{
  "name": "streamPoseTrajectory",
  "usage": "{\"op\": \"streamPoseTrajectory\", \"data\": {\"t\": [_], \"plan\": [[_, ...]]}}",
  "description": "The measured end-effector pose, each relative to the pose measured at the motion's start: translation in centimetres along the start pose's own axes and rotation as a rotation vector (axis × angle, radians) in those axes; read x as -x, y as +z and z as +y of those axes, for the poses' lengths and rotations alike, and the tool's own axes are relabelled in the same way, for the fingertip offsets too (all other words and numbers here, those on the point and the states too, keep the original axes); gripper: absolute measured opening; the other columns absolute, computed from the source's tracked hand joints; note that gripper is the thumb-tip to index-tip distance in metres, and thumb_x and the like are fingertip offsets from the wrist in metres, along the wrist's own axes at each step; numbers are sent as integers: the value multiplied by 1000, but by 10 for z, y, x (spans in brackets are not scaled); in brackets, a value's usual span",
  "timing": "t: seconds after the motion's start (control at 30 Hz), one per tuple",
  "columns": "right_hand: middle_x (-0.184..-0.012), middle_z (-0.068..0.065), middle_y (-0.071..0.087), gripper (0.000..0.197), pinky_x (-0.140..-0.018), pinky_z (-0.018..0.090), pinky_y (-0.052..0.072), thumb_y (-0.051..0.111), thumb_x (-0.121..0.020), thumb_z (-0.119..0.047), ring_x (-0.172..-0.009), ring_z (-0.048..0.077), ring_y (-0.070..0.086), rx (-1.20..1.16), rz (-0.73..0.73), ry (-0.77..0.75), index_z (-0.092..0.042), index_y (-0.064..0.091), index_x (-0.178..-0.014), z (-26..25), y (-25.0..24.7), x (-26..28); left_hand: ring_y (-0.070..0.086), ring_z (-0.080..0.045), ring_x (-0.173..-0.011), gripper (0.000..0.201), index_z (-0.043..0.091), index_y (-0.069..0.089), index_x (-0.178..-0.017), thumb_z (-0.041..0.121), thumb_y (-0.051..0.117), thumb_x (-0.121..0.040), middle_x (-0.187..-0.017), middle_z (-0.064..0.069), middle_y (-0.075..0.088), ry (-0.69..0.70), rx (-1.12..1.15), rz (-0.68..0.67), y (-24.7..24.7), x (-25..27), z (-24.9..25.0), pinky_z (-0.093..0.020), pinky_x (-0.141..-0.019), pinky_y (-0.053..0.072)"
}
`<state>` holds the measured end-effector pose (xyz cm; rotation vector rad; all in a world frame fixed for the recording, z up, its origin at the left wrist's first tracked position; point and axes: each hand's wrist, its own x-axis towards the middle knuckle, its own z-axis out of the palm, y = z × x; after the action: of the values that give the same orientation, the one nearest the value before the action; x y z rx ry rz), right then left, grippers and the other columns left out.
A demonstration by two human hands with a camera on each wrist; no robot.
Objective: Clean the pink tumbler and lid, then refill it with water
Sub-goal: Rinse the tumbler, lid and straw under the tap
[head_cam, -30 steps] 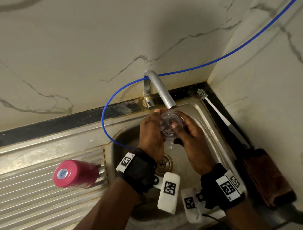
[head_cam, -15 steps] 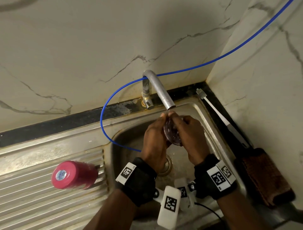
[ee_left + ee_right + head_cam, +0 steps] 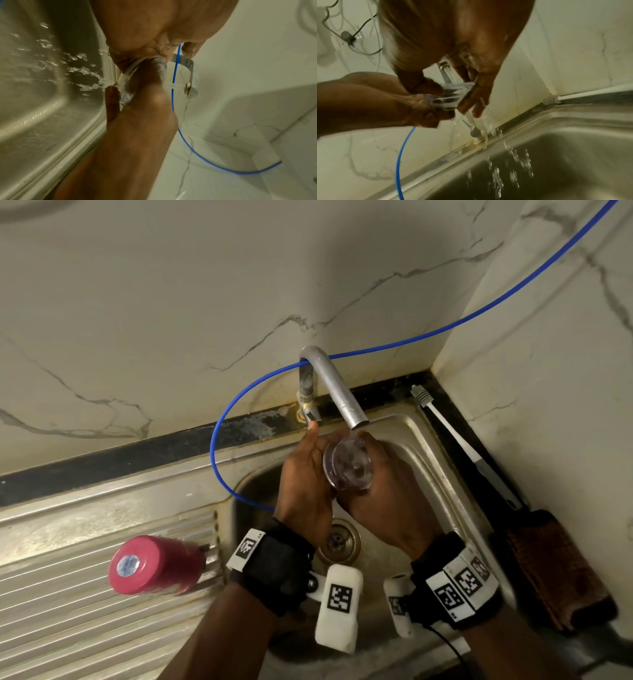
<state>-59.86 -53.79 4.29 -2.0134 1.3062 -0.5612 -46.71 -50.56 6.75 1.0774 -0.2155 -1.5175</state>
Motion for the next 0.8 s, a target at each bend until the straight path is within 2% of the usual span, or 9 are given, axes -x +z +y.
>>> {"op": "streamPoseTrajectory", "data": {"t": [0.07,0.13,0.2,0.27,0.43,0.5,0.6,0.7,0.8], "plan": [[-127,2,68,74,-84,12,53,82,-82,-23,-104,6,64,-16,62,-75,-18,51,-149,6,-5,4,73,-33,-112,43,4,70,-125,33,41,-114,-117,-16,79,29,-55,20,-4,-2,2,-43,-97,59],[-118,-2,73,54,-81,19,61,78,-89,-14,-98,4,70,-100,121,-89,-14,62,-141,13,-10,5,71,-39,-119,40,2,69,-129,28,43,-112,-123,-19,76,45,-105,32,-10,-1,2,-49,-101,57],[-111,-6,76,37,-79,33,65,75,-93,-13,-97,6,73,-277,156,10,-14,71,-129,16,-15,3,68,-40,-125,42,2,67,-135,29,43,-112,-129,-20,73,51,-109,32,-13,0,1,-51,-101,57],[-103,-6,78,23,-75,38,66,73,-95,-12,-93,10,76,-428,165,90,-14,76,-118,15,-19,0,69,-37,-123,40,5,68,-134,28,45,-112,-128,-17,74,57,-109,45,-13,1,-1,-47,-98,61],[-84,-4,79,11,-65,34,65,75,-94,-21,-74,13,77,-444,175,97,-13,79,-101,11,-26,-3,73,-29,-116,34,5,73,-127,23,50,-110,-121,-11,78,80,-191,26,-9,2,1,-44,-93,63],[-78,-6,78,13,-60,33,64,77,-94,-25,-67,12,76,-396,174,74,-13,80,-96,10,-29,-6,75,-24,-110,30,6,74,-124,22,53,-109,-118,-9,79,84,-201,8,-8,4,1,-39,-86,64],[-72,-6,76,20,-53,29,61,79,-92,-31,-60,11,74,-354,161,52,-11,81,-90,5,-29,-10,78,-24,-96,22,8,77,-112,19,58,-107,-106,-11,80,90,-156,3,-4,5,2,-40,-79,66],[-74,-7,76,18,-63,36,64,73,-97,-30,-67,9,74,-294,175,11,-14,80,-91,4,-25,-13,78,-28,-94,24,4,75,-114,20,59,-107,-103,-15,80,65,-43,56,0,2,1,-44,-78,67],[-101,-7,79,17,-83,41,64,67,-101,-20,-94,8,75,-387,147,23,-17,78,-113,12,-19,-11,75,-29,-103,29,9,71,-125,29,59,-108,-118,-17,78,39,107,125,-1,0,-1,-41,-76,66]]}}
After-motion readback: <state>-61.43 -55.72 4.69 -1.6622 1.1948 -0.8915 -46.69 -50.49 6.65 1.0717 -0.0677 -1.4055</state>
